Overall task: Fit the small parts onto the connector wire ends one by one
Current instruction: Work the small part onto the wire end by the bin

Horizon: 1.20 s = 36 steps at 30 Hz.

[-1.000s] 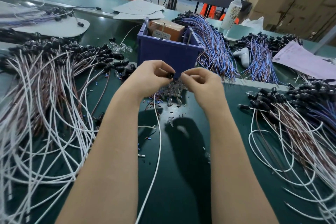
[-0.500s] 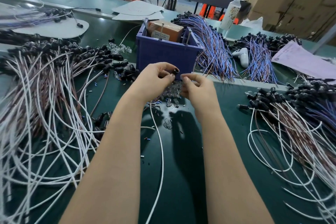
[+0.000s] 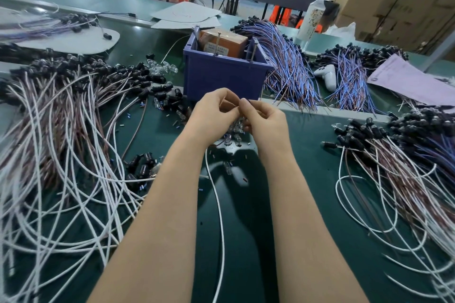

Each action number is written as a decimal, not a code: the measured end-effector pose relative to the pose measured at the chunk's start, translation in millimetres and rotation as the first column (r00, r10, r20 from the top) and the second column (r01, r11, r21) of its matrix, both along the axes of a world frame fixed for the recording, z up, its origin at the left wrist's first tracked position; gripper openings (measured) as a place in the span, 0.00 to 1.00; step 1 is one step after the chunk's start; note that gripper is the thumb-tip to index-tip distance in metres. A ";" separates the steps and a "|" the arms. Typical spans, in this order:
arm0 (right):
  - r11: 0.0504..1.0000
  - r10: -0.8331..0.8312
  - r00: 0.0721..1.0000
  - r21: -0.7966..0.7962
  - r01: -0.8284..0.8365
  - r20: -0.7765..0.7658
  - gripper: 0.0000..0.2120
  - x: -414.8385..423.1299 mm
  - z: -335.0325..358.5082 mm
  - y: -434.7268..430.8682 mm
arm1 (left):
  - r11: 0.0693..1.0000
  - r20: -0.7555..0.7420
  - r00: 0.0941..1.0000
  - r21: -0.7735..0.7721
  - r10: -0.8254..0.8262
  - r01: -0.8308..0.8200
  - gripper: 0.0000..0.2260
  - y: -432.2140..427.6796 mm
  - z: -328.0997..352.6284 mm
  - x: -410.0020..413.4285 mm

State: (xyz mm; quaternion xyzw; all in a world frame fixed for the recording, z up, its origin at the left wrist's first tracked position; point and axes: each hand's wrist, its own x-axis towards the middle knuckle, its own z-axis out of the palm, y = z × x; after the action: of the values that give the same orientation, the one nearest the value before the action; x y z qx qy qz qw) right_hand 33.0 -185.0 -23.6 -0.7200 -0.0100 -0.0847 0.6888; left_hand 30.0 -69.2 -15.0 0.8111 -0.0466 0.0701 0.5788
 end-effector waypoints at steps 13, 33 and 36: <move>0.977 0.040 0.999 0.211 -0.033 -0.030 0.04 2.4 0.6 -6.8 | 0.986 0.047 0.999 0.167 0.002 -0.010 0.04 -0.4 -3.3 0.2; 0.995 0.045 0.998 0.082 -0.049 0.050 0.06 0.3 -0.3 -2.3 | 0.983 0.025 0.999 0.178 0.042 -0.046 0.09 -4.8 -6.3 -1.0; 0.996 0.045 0.998 0.081 -0.049 0.054 0.07 -0.1 -0.5 -2.6 | 0.984 0.024 0.999 0.174 0.042 -0.046 0.09 -5.3 -6.9 -1.1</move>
State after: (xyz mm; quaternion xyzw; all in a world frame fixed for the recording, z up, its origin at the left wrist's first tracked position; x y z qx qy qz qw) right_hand 32.9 -187.7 -24.1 -0.6882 -0.0416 -0.0875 0.7190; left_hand 28.9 -74.5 -21.8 0.8588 -0.0405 0.0867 0.5033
